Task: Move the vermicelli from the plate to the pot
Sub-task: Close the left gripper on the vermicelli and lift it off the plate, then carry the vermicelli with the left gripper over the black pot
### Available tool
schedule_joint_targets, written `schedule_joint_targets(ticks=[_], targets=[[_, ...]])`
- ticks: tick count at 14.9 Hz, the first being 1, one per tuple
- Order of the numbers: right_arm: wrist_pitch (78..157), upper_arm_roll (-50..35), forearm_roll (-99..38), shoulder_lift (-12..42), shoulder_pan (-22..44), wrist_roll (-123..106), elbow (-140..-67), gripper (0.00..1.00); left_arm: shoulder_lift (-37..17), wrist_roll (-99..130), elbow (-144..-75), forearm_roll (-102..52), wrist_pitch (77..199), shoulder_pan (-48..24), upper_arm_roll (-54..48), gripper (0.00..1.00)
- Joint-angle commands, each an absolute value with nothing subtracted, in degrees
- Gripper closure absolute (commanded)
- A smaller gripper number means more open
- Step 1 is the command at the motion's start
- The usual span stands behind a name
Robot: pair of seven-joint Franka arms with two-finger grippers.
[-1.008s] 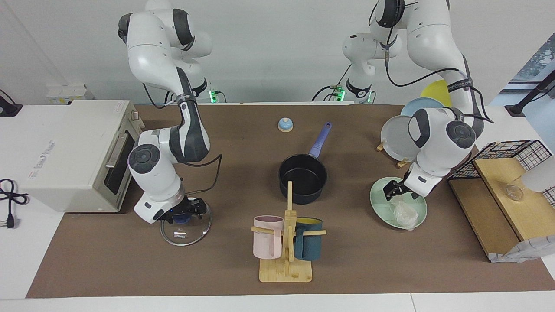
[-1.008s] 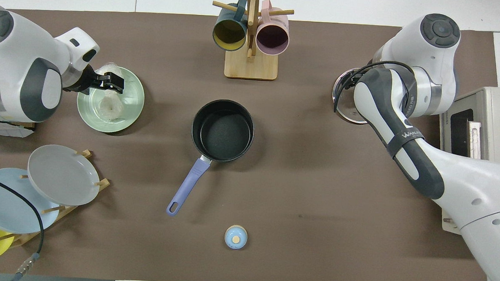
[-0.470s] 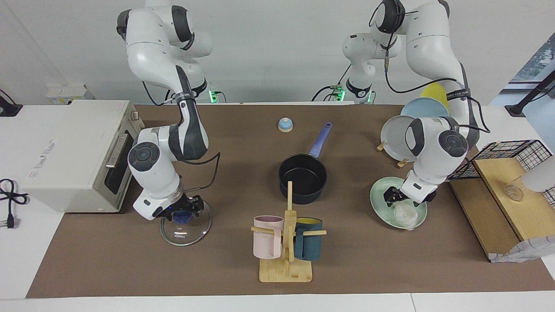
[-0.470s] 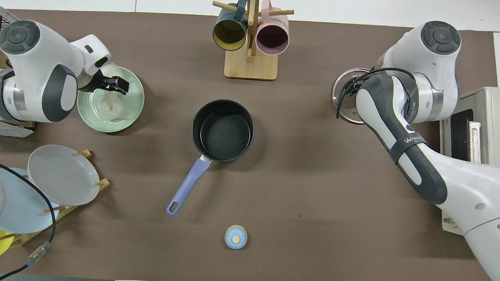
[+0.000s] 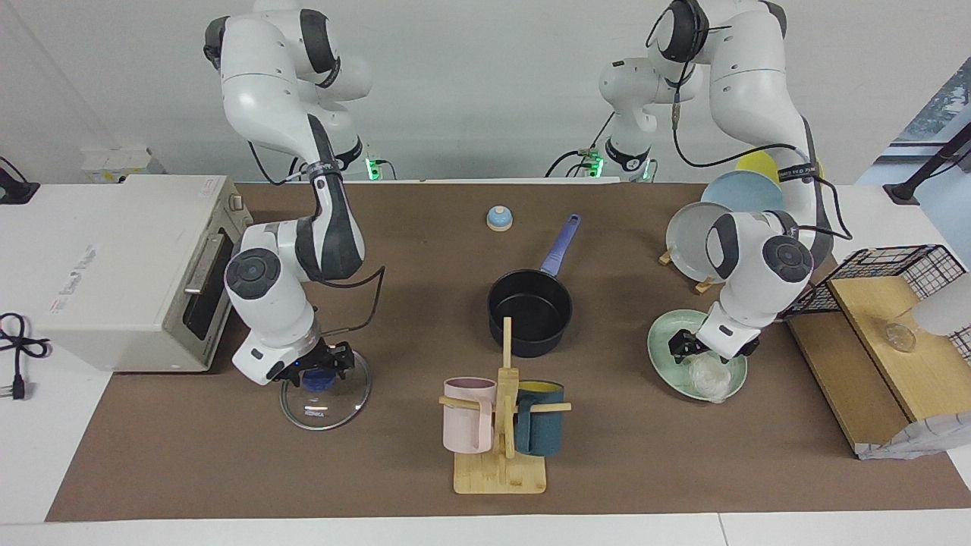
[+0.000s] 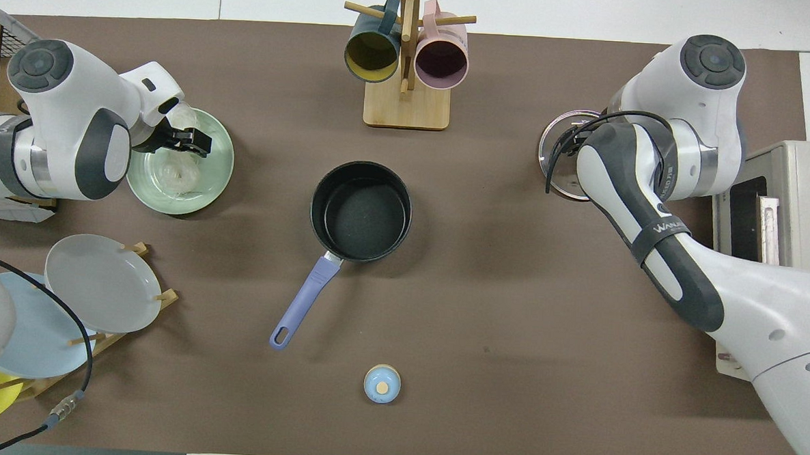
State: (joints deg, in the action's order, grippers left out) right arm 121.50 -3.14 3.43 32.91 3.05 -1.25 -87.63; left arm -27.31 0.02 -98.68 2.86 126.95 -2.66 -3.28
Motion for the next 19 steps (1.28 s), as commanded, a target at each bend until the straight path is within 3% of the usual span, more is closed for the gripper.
schedule_joint_targets(ticks=[1, 5, 8, 11, 12, 14, 19], targets=[[122.8, -3.8, 3.9, 31.3, 1.9, -3.3, -89.9, 0.22, -26.9, -0.6, -100.4, 4.0, 128.9, -2.5, -3.1, 0.16], [122.1, -3.8, 3.9, 31.3, 1.8, -4.7, -89.3, 0.51, -26.8, -0.6, -99.8, 4.0, 127.8, -2.5, -3.1, 0.97], [121.5, -3.9, 3.8, 31.2, 2.4, -4.7, -88.7, 0.7, -26.9, -0.4, -98.6, 3.6, 126.7, -2.5, -3.1, 1.0], [113.1, -4.1, 3.7, 31.3, 2.7, -4.7, -82.7, 0.75, -26.4, -0.4, -95.6, 3.2, 122.7, -2.6, -3.2, 1.0], [110.7, -4.3, 3.5, 31.1, 3.0, -4.7, -81.2, 0.87, -26.1, -0.3, -94.3, 2.8, 120.6, -2.6, -3.2, 1.0], [107.6, -5.4, 3.1, 29.3, 4.1, -4.6, -80.2, 0.99, -24.8, -0.2, -91.9, 0.6, 116.6, -2.5, -3.2, 1.0], [99.9, -7.4, 3.1, 25.3, 13.2, 9.5, -80.0, 1.0, -18.7, 2.4, -88.2, -3.6, 105.7, -2.9, -3.1, 1.0]])
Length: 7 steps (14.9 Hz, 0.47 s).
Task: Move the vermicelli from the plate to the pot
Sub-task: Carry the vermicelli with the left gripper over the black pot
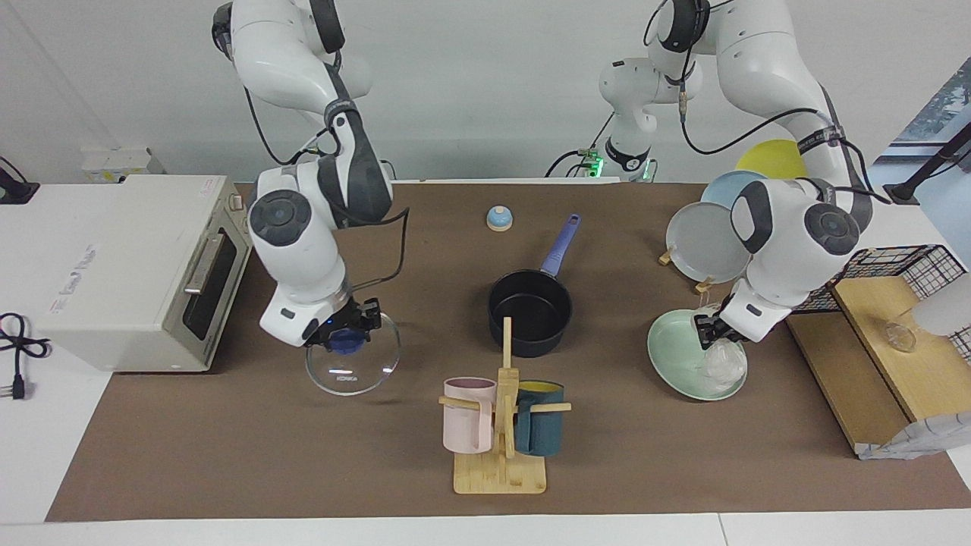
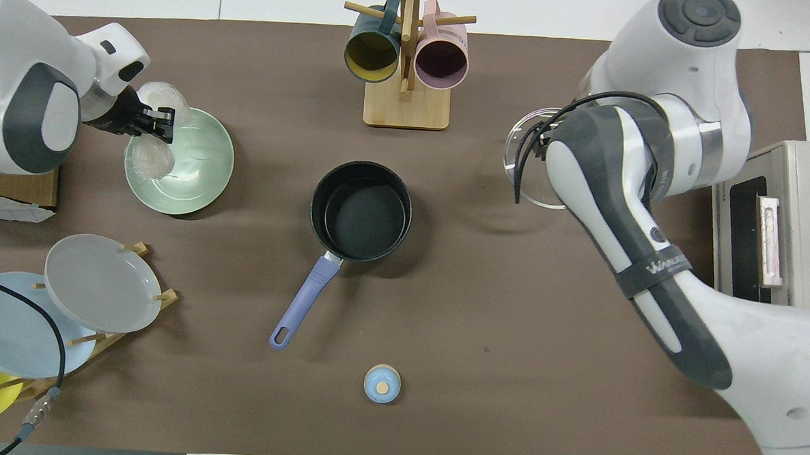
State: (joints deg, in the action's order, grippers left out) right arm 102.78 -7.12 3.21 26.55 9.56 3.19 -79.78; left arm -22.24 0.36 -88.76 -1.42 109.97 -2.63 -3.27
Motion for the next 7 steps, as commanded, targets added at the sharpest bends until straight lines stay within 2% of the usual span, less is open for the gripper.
schedule_joint_targets(ticks=[1, 5, 7], targets=[[99.6, -7.4, 3.0, 25.3, 15.2, 13.3, -78.8, 1.0, -17.1, 4.5, -88.1, -4.4, 104.5, -3.0, -3.3, 1.0], [98.7, -7.3, 2.6, 25.3, 16.5, 16.8, -78.0, 1.0, -10.6, 12.3, -88.2, -9.2, 99.4, -3.5, -4.4, 1.0], [97.7, -7.2, 2.6, 25.2, 16.1, 16.8, -78.0, 1.0, -8.6, 20.6, -88.6, -9.7, 99.1, -6.4, -6.3, 1.0]])
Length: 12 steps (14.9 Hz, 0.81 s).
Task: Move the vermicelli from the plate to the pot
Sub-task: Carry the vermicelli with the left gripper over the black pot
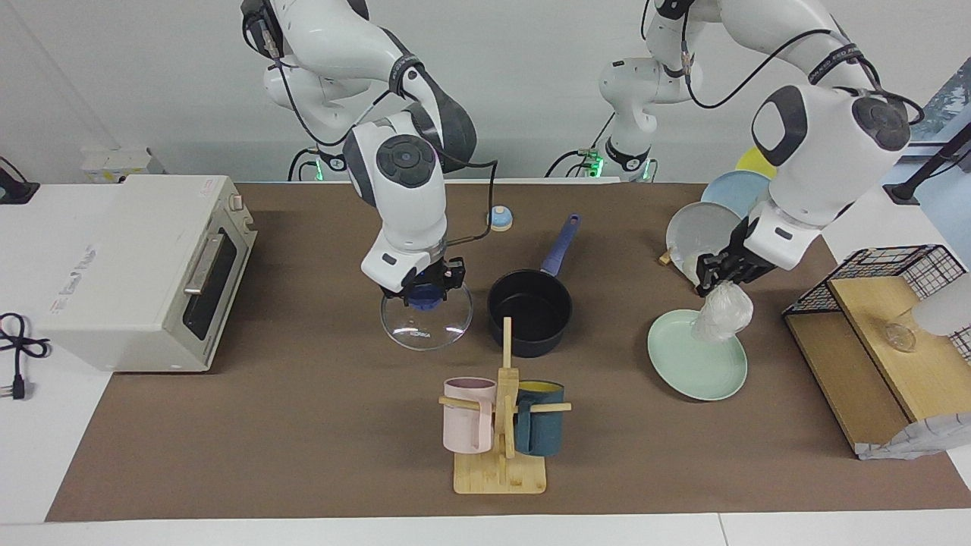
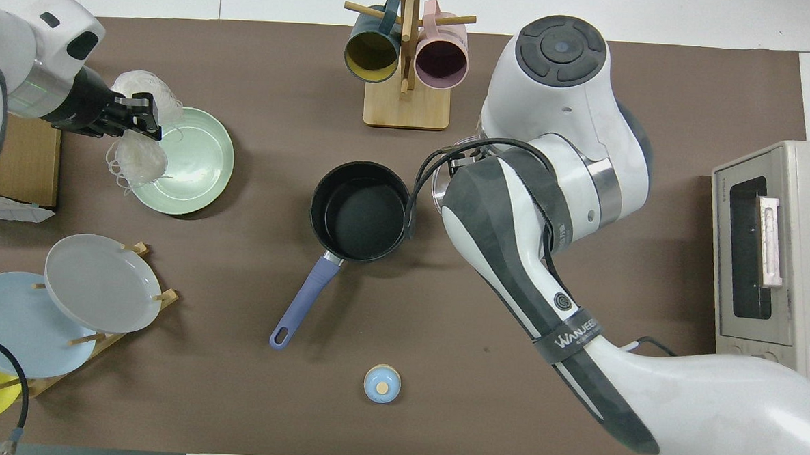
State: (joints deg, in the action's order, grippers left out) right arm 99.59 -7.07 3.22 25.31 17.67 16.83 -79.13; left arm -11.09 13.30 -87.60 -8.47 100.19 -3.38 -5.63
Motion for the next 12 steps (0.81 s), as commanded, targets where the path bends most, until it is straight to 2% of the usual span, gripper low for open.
schedule_joint_targets(ticks=[1, 3, 7, 9, 12], targets=[[97.2, -7.2, 2.5, 24.9, 15.6, 16.6, -78.0, 1.0, -8.5, 24.5, -88.9, -9.7, 100.0, -9.0, -6.2, 1.0], [96.9, -7.2, 2.5, 23.9, 15.6, 16.5, -78.0, 1.0, -7.7, 30.5, -90.8, -9.7, 102.9, -13.2, -6.3, 1.0], [96.3, -7.2, 2.6, 23.3, 14.9, 16.3, -78.0, 1.0, -7.5, 38.6, -101.5, -9.7, 116.3, -23.0, -6.2, 1.0], [95.4, -7.2, 2.6, 23.2, 14.3, 16.2, -78.0, 1.0, -7.7, 39.8, -106.1, -9.7, 120.8, -25.8, -6.2, 1.0], [95.3, -7.2, 2.6, 23.2, 14.3, 16.2, -78.0, 1.0, -8.2, 42.0, -109.1, -9.7, 125.2, -27.8, -6.2, 1.0]])
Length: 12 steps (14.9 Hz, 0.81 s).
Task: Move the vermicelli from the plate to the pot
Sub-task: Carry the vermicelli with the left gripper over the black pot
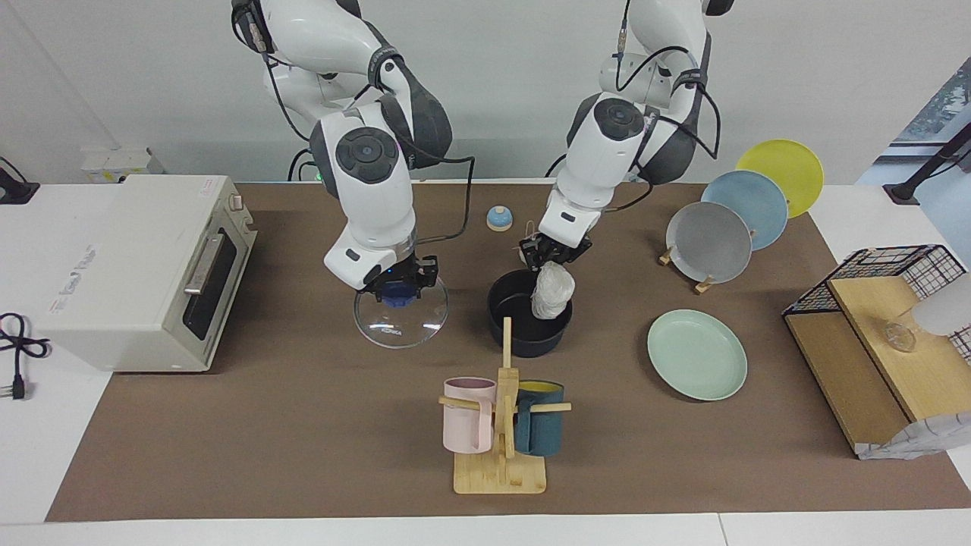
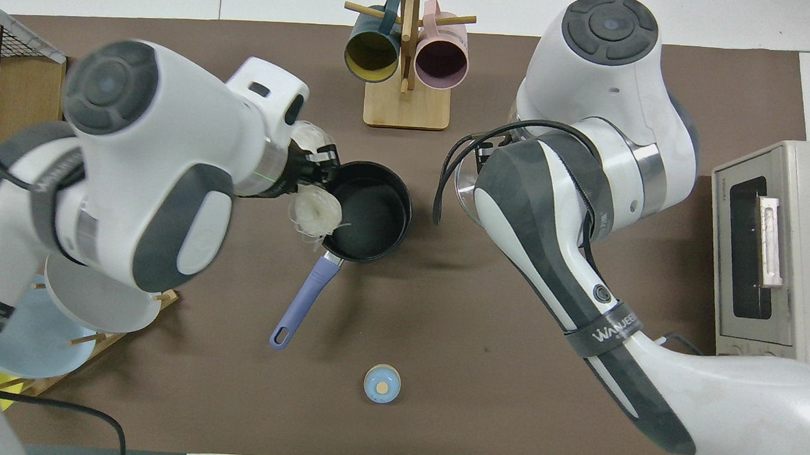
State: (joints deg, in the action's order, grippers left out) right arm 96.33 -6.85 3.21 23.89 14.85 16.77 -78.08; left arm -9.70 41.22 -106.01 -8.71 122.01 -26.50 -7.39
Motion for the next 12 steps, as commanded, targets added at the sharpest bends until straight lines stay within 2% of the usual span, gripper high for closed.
schedule_joint_targets(ticks=[1, 12], targets=[[95.3, -7.3, 2.6, 23.2, 14.3, 16.2, -78.0, 1.0, -8.3, 42.1, -109.8, -9.7, 126.4, -27.9, -6.2, 1.0], [95.1, -7.3, 2.5, 23.2, 14.9, 16.3, -77.1, 1.0, -17.6, 43.4, -109.5, -9.0, 136.8, -29.1, -6.1, 1.0]])
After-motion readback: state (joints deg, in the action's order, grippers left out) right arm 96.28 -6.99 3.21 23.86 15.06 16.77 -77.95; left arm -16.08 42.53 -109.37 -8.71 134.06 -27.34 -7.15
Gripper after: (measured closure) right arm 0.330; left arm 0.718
